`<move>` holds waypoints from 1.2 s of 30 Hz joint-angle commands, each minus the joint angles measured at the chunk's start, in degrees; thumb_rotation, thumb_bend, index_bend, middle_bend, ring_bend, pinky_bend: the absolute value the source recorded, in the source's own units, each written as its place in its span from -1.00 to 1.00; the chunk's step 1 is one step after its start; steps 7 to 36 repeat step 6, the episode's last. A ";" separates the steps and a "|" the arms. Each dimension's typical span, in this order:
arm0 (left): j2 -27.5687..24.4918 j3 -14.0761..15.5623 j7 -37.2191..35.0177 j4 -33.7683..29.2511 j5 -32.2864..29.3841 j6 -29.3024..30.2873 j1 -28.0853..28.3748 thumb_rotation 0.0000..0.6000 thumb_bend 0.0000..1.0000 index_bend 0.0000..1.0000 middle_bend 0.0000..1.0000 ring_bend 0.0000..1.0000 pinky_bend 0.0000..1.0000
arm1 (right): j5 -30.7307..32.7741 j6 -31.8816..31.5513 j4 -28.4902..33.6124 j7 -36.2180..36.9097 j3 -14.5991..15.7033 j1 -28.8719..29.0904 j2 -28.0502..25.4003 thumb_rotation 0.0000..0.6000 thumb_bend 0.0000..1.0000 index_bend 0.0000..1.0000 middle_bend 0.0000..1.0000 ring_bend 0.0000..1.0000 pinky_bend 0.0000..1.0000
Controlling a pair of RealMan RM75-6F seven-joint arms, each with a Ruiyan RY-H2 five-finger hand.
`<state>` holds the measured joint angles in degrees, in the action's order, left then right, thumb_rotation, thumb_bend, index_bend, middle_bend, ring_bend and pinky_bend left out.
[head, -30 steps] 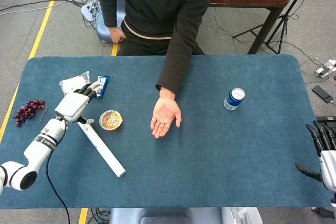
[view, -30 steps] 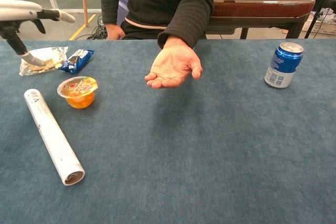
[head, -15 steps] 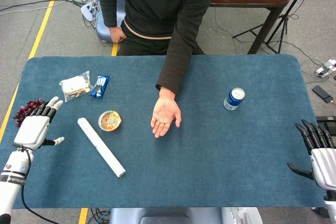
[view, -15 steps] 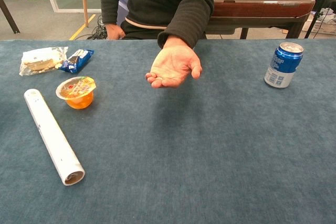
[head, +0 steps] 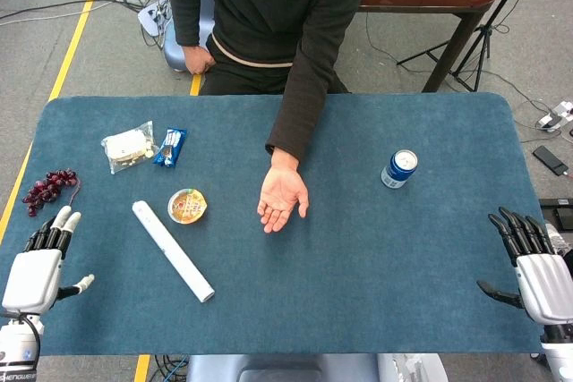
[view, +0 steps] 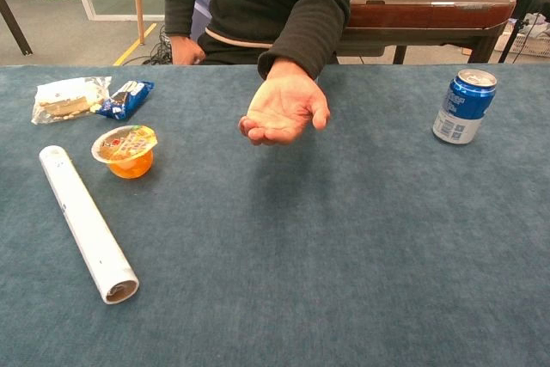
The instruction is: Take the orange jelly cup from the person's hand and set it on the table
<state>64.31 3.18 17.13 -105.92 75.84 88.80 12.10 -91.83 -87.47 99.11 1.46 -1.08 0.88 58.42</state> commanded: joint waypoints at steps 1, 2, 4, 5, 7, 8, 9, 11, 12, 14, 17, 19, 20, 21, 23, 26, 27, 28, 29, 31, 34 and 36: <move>0.73 0.46 0.51 -0.42 1.23 0.68 -1.14 1.00 -0.72 -1.00 -1.00 -1.00 -0.78 | 0.11 -0.05 -0.17 0.26 0.06 -0.06 0.12 1.00 -0.90 -0.97 -0.98 -1.00 -0.89; 0.86 0.42 0.47 -0.32 1.40 0.75 -1.39 1.00 -0.72 -1.00 -1.00 -1.00 -0.78 | 0.14 -0.05 -0.25 0.34 0.06 -0.05 0.15 1.00 -0.90 -0.97 -0.98 -1.00 -0.89; 1.14 -0.09 0.22 0.25 1.71 0.88 -1.72 1.00 -0.72 -1.00 -1.00 -1.00 -0.79 | 0.15 -0.03 -0.39 0.58 0.08 -0.02 0.18 1.00 -0.90 -0.97 -0.98 -1.00 -0.89; 1.21 -0.37 0.08 0.47 1.72 0.82 -1.79 1.00 -0.72 -1.00 -1.00 -1.00 -0.79 | 0.14 -0.01 -0.43 0.65 0.09 0.01 0.17 1.00 -0.90 -0.97 -0.98 -1.00 -0.89; 1.18 -0.70 -0.01 0.61 1.76 0.66 -1.83 1.00 -0.72 -1.00 -1.00 -1.00 -0.79 | 0.14 0.01 -0.45 0.66 0.11 0.02 0.13 1.00 -0.90 -0.97 -0.98 -1.00 -0.89; 1.18 -0.70 -0.01 0.61 1.76 0.66 -1.83 1.00 -0.72 -1.00 -1.00 -1.00 -0.79 | 0.14 0.01 -0.45 0.66 0.11 0.02 0.13 1.00 -0.90 -0.97 -0.98 -1.00 -0.89; 1.18 -0.70 -0.01 0.61 1.76 0.66 -1.83 1.00 -0.72 -1.00 -1.00 -1.00 -0.79 | 0.14 0.01 -0.45 0.66 0.11 0.02 0.13 1.00 -0.90 -0.97 -0.98 -1.00 -0.89; 1.18 -0.70 -0.01 0.61 1.76 0.66 -1.83 1.00 -0.72 -1.00 -1.00 -1.00 -0.79 | 0.14 0.01 -0.45 0.66 0.11 0.02 0.13 1.00 -0.90 -0.97 -0.98 -1.00 -0.89; 1.18 -0.70 -0.01 0.61 1.76 0.66 -1.83 1.00 -0.72 -1.00 -1.00 -1.00 -0.79 | 0.14 0.01 -0.45 0.66 0.11 0.02 0.13 1.00 -0.90 -0.97 -0.98 -1.00 -0.89; 1.18 -0.70 -0.01 0.61 1.76 0.66 -1.83 1.00 -0.72 -1.00 -1.00 -1.00 -0.79 | 0.14 0.01 -0.45 0.66 0.11 0.02 0.13 1.00 -0.90 -0.97 -0.98 -1.00 -0.89; 1.18 -0.70 -0.01 0.61 1.76 0.66 -1.83 1.00 -0.72 -1.00 -1.00 -1.00 -0.79 | 0.14 0.01 -0.45 0.66 0.11 0.02 0.13 1.00 -0.90 -0.97 -0.98 -1.00 -0.89; 1.18 -0.70 -0.01 0.61 1.76 0.66 -1.83 1.00 -0.72 -1.00 -1.00 -1.00 -0.79 | 0.14 0.01 -0.45 0.66 0.11 0.02 0.13 1.00 -0.90 -0.97 -0.98 -1.00 -0.89; 1.18 -0.70 -0.01 0.61 1.76 0.66 -1.83 1.00 -0.72 -1.00 -1.00 -1.00 -0.79 | 0.14 0.01 -0.45 0.66 0.11 0.02 0.13 1.00 -0.90 -0.97 -0.98 -1.00 -0.89; 1.18 -0.70 -0.01 0.61 1.76 0.66 -1.83 1.00 -0.72 -1.00 -1.00 -1.00 -0.79 | 0.14 0.01 -0.45 0.66 0.11 0.02 0.13 1.00 -0.90 -0.97 -0.98 -1.00 -0.89; 1.18 -0.70 -0.01 0.61 1.76 0.66 -1.83 1.00 -0.72 -1.00 -1.00 -1.00 -0.79 | 0.14 0.01 -0.45 0.66 0.11 0.02 0.13 1.00 -0.90 -0.97 -0.98 -1.00 -0.89; 1.18 -0.70 -0.01 0.61 1.76 0.66 -1.83 1.00 -0.72 -1.00 -1.00 -1.00 -0.79 | 0.14 0.01 -0.45 0.66 0.11 0.02 0.13 1.00 -0.90 -0.97 -0.98 -1.00 -0.89; 1.18 -0.70 -0.01 0.61 1.76 0.66 -1.83 1.00 -0.72 -1.00 -1.00 -1.00 -0.79 | 0.14 0.01 -0.45 0.66 0.11 0.02 0.13 1.00 -0.90 -0.97 -0.98 -1.00 -0.89; 1.18 -0.70 -0.01 0.61 1.76 0.66 -1.83 1.00 -0.72 -1.00 -1.00 -1.00 -0.79 | 0.14 0.01 -0.45 0.66 0.11 0.02 0.13 1.00 -0.90 -0.97 -0.98 -1.00 -0.89; 1.18 -0.70 -0.01 0.61 1.76 0.66 -1.83 1.00 -0.72 -1.00 -1.00 -1.00 -0.79 | 0.14 0.01 -0.45 0.66 0.11 0.02 0.13 1.00 -0.90 -0.97 -0.98 -1.00 -0.89; 1.18 -0.70 -0.01 0.61 1.76 0.66 -1.83 1.00 -0.72 -1.00 -1.00 -1.00 -0.79 | 0.14 0.01 -0.45 0.66 0.11 0.02 0.13 1.00 -0.90 -0.97 -0.98 -1.00 -0.89; 1.18 -0.70 -0.01 0.61 1.76 0.66 -1.83 1.00 -0.72 -1.00 -1.00 -1.00 -0.79 | 0.14 0.01 -0.45 0.66 0.11 0.02 0.13 1.00 -0.90 -0.97 -0.98 -1.00 -0.89; 1.18 -0.70 -0.01 0.61 1.76 0.66 -1.83 1.00 -0.72 -1.00 -1.00 -1.00 -0.79 | 0.14 0.01 -0.45 0.66 0.11 0.02 0.13 1.00 -0.90 -0.97 -0.98 -1.00 -0.89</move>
